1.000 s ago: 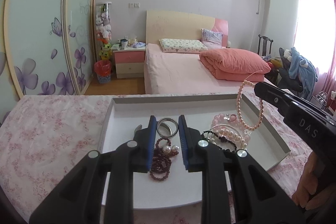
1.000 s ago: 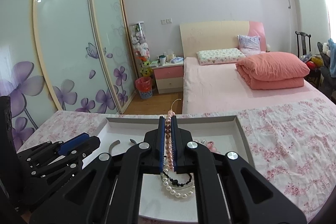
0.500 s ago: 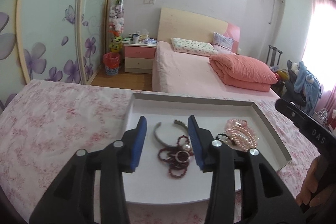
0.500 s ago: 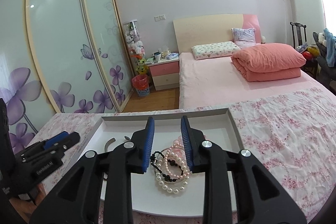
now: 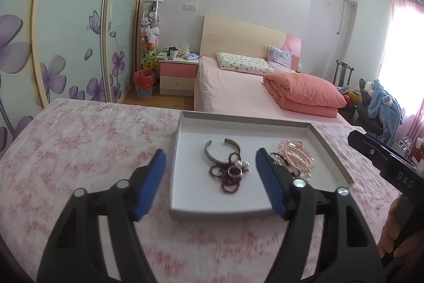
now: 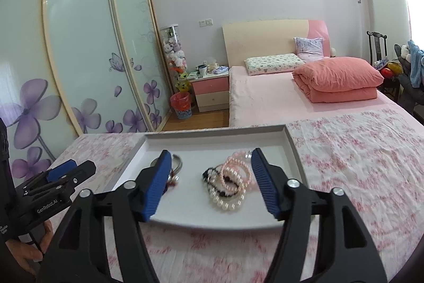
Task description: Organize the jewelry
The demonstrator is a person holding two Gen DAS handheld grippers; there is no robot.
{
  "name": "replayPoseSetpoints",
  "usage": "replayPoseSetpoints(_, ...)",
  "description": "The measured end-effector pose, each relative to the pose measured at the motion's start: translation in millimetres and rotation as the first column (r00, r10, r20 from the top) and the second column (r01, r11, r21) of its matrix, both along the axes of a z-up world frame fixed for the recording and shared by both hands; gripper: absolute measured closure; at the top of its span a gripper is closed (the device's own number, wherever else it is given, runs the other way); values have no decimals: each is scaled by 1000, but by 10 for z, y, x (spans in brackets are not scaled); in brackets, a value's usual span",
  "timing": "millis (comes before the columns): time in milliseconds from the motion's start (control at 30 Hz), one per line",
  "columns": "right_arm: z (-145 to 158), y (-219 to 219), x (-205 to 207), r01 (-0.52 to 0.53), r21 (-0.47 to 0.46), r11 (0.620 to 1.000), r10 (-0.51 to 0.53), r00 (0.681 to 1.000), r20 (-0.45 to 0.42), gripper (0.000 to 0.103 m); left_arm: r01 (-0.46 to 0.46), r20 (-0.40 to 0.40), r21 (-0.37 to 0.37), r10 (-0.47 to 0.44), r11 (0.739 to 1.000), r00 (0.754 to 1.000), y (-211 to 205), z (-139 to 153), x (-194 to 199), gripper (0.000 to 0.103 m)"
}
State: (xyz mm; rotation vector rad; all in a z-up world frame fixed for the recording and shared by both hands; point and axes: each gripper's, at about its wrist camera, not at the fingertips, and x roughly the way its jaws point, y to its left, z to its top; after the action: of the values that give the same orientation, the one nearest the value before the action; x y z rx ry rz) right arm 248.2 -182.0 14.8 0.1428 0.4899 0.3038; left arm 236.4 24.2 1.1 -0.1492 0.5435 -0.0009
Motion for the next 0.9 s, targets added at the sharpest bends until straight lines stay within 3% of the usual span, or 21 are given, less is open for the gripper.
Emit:
replayPoseSetpoints(333, 53, -44, -608, -16, -17, 1000, 16, 999, 43, 3, 21, 72, 41, -24, 999, 997, -9, 93, -698, 4)
replayPoseSetpoints(900, -23, -127, -1211, 35, -43, 998, -30, 993, 113, 2, -22, 155, 75, 10, 997, 988, -124, 87, -1367, 4)
